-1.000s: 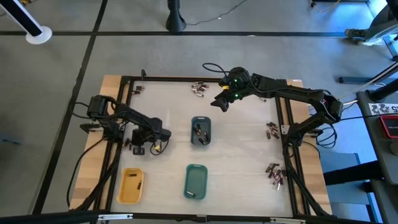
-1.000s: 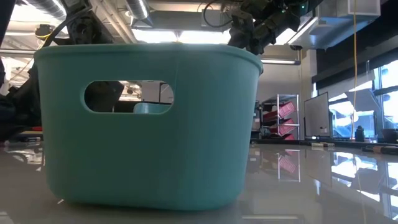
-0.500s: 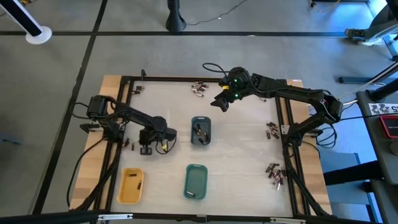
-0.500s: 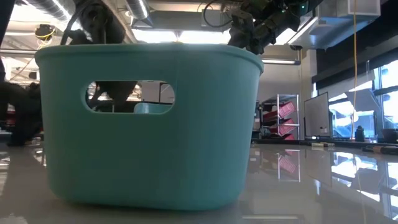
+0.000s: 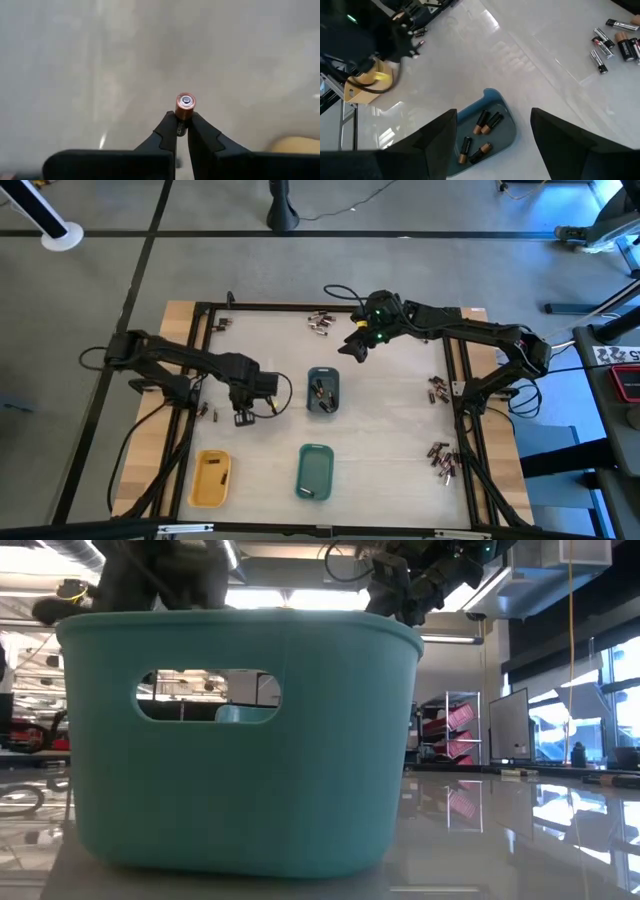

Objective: Sort batteries
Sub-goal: Put the small black battery into the yellow bin

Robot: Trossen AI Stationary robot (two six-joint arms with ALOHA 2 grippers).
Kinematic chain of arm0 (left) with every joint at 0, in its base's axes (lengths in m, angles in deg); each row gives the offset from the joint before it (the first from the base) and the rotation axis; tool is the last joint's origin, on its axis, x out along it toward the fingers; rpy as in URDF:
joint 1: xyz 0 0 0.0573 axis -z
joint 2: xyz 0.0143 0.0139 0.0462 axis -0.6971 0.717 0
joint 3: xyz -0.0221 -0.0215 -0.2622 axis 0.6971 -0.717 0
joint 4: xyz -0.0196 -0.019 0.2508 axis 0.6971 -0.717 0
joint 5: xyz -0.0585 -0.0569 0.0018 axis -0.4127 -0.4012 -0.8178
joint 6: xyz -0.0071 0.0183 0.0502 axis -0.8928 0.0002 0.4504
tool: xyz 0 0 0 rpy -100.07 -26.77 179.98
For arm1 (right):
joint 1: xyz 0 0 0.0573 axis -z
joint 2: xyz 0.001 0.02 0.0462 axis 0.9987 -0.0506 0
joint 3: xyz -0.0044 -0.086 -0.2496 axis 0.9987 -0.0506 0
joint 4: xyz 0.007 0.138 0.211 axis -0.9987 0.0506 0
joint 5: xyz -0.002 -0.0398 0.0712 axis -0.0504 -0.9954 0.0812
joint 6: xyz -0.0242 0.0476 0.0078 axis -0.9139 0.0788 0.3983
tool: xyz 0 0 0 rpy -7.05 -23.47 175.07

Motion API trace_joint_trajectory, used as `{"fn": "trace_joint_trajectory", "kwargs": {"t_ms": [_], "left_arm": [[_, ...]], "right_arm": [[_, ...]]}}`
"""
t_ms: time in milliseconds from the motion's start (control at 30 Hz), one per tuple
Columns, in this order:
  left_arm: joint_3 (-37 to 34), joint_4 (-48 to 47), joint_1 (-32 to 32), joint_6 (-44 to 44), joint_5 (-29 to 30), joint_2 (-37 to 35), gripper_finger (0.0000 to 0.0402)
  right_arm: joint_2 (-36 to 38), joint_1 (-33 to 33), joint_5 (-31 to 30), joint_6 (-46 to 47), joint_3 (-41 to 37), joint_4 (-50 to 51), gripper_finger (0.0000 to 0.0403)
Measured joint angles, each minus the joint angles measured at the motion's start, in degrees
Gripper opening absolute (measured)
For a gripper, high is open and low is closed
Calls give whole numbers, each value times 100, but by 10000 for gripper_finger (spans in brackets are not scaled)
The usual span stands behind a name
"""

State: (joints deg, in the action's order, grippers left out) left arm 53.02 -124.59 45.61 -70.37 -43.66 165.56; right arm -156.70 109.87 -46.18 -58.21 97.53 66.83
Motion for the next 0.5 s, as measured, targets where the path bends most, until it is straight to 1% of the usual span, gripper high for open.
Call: {"fn": "trace_joint_trajectory", "kwargs": {"t_ms": [100, 167, 233, 333, 400, 500], "left_arm": [[2, 373, 11, 179, -666, -407, 20], [2, 423, 11, 135, -1269, -648, 19], [-3, 390, 26, -136, -1813, -866, 16], [-28, 219, 210, -821, -2524, -1090, 16], [-33, 85, 487, -1205, -2784, -1183, 18], [-36, 8, 1052, -1685, -2862, -1267, 20]], "right_arm": [[-1, 2, -9, 2, 0, -17, 254], [-1, 2, -9, 2, 0, -4, 254], [0, 2, -9, 2, 0, 19, 254], [-2, 2, -11, 2, 0, 16, 254], [0, 2, -10, -2, 0, 9, 254], [-1, 2, -24, -43, 0, 7, 254]]}}
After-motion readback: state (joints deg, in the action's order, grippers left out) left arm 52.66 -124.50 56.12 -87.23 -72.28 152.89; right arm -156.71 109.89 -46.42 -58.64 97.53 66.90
